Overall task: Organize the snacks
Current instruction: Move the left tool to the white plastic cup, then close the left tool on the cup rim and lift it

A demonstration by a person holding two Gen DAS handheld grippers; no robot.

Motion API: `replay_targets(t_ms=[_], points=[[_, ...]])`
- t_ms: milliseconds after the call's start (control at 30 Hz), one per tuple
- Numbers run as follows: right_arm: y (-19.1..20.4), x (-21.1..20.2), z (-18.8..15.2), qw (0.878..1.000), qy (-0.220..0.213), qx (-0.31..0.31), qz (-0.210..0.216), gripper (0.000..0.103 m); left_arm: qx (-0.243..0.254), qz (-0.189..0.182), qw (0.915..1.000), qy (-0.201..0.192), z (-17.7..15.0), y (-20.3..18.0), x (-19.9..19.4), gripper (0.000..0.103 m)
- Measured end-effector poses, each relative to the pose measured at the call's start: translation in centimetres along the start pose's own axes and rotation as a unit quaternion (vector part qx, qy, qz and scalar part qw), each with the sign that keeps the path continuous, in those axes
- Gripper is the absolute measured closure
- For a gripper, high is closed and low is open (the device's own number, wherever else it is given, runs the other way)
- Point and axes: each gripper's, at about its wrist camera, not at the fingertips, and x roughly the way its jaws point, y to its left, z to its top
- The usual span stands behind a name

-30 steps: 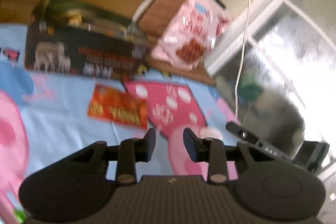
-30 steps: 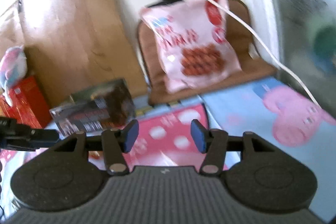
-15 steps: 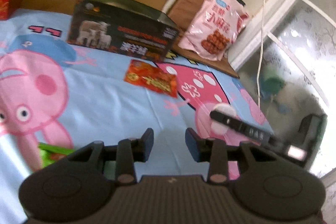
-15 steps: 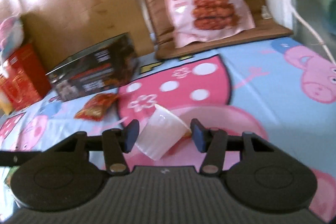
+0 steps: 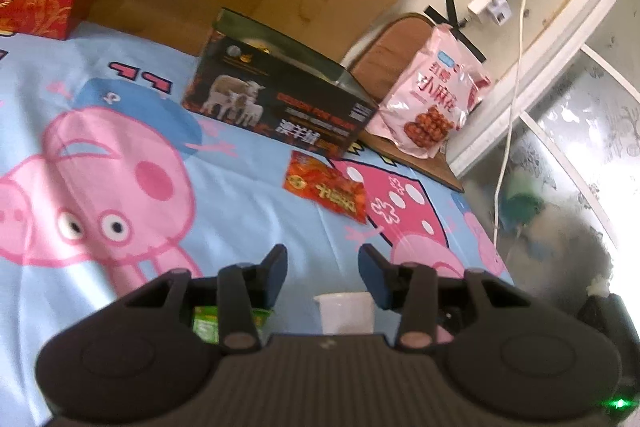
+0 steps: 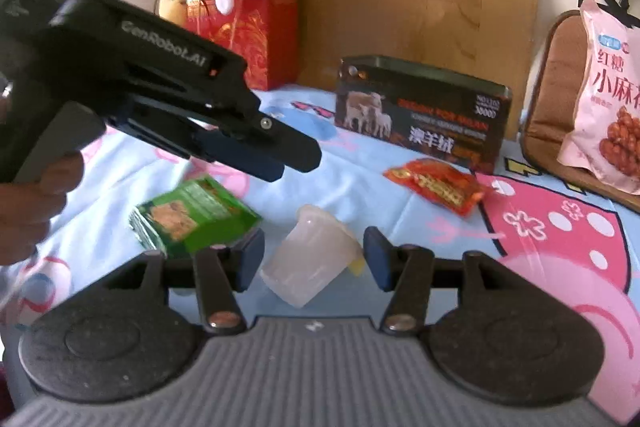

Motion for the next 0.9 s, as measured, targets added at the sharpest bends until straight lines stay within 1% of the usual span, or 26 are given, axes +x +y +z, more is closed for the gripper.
replay_targets(t_ms=[33, 200, 300, 367, 533, 633, 767, 800, 900], points=[[-0.4, -0.1, 0.0, 1.000, 0.001, 0.010, 0.000, 0.039, -0.001, -0.001, 1.0000, -0.001, 0.1, 0.2, -0.2, 0.063], [-0.8, -1.5, -1.2, 0.999, 0.001, 0.037, -0.008, 0.038, -0.002, -0.017, 0.9998, 0.008, 0.2, 0.3, 0.1, 0.063], [-0.6, -2.3, -2.0, 0.999, 0.004, 0.044, -0.004, 0.038, 0.013, -0.028, 0.9994, 0.018, 0.0, -0.5, 0.8, 0.063], [-0.3, -2.5, -2.3, 0.999, 0.008, 0.044, 0.003, 0.038, 0.025, -0.037, 0.9987, 0.025, -0.1, -1.2, 1.3, 0.059], [0.6, -1.9, -2.4, 0.999, 0.018, 0.029, 0.013, 0.038, 0.047, -0.038, 0.9974, 0.040, -0.8, -2.6, 2.2, 0.059], [0.8, -1.2, -2.3, 0.999, 0.028, 0.028, 0.016, 0.038, 0.044, -0.033, 0.9977, 0.039, -0.9, -2.6, 1.8, 0.059], [0.7, -0.8, -2.0, 0.999, 0.030, 0.035, 0.017, 0.039, 0.034, -0.030, 0.9981, 0.042, -1.2, -2.2, 0.7, 0.058], [0.6, -0.8, -2.0, 0.999, 0.029, 0.038, 0.018, 0.040, 0.035, -0.027, 0.9979, 0.047, -1.5, -2.3, 0.7, 0.058], [0.4, -0.5, -2.0, 0.998, 0.033, 0.047, 0.021, 0.050, 0.040, -0.013, 0.9962, 0.076, -2.4, -2.4, 2.0, 0.058]])
